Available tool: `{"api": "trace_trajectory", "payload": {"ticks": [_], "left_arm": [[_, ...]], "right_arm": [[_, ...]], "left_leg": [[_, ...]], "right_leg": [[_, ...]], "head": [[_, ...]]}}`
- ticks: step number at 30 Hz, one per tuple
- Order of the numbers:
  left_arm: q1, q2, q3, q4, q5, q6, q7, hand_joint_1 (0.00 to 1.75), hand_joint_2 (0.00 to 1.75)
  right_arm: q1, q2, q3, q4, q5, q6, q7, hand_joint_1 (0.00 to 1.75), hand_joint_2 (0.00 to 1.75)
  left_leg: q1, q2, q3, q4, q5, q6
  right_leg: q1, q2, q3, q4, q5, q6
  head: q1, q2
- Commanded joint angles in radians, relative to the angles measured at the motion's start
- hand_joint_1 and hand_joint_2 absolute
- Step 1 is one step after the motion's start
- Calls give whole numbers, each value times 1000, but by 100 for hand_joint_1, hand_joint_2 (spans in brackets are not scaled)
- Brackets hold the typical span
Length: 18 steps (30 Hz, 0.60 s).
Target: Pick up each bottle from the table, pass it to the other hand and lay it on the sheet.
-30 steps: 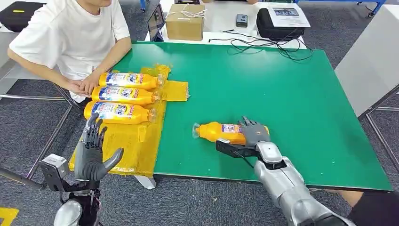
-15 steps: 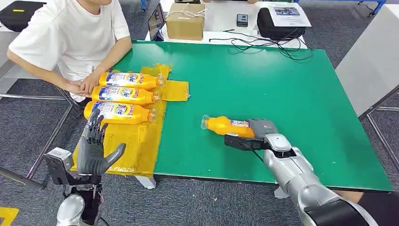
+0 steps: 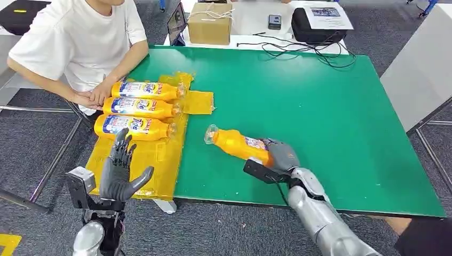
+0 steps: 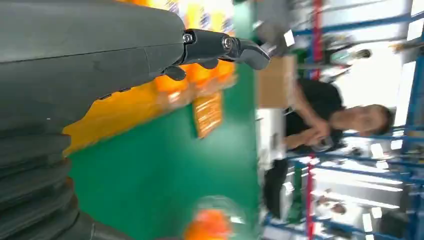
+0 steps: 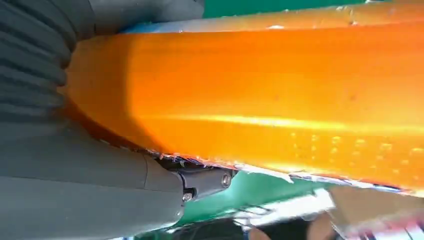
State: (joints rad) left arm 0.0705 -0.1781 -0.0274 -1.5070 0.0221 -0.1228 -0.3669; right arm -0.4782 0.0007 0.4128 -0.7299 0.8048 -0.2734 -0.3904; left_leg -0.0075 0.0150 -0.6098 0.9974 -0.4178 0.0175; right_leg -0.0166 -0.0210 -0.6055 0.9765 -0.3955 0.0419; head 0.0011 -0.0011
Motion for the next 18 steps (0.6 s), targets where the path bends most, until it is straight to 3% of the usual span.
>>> {"api": "trace_trajectory", "payload": {"ticks": [1,10,12,18], "left_arm": [[40,11,-140,97,-45,-11,-120,0,175],[98,23,-153,103,-22,-91,-119,0,175],[91,37,-211,110,-196,-4,-202,0,175],[36,16,-283,150,-228,-11,-200,0,175]], "right_arm": [[125,69,-75,-394,-157,-69,-70,175,175],[143,113,-95,-394,-224,-43,-117,175,175],[137,121,-60,-379,-242,24,-127,175,175],[202,182,86,-419,-234,76,-170,175,175]], "left_leg": [[0,0,0,0,-1,-1],[0,0,-2,0,-1,-1],[0,0,-1,0,-2,-1],[2,-1,1,0,-3,-2]], "right_leg": [[0,2,0,0,-1,-1],[0,1,-2,0,-1,-1],[0,2,-1,0,-1,-2],[1,2,1,0,-2,-3]], "head": [[0,0],[0,0],[0,0],[0,0]]}}
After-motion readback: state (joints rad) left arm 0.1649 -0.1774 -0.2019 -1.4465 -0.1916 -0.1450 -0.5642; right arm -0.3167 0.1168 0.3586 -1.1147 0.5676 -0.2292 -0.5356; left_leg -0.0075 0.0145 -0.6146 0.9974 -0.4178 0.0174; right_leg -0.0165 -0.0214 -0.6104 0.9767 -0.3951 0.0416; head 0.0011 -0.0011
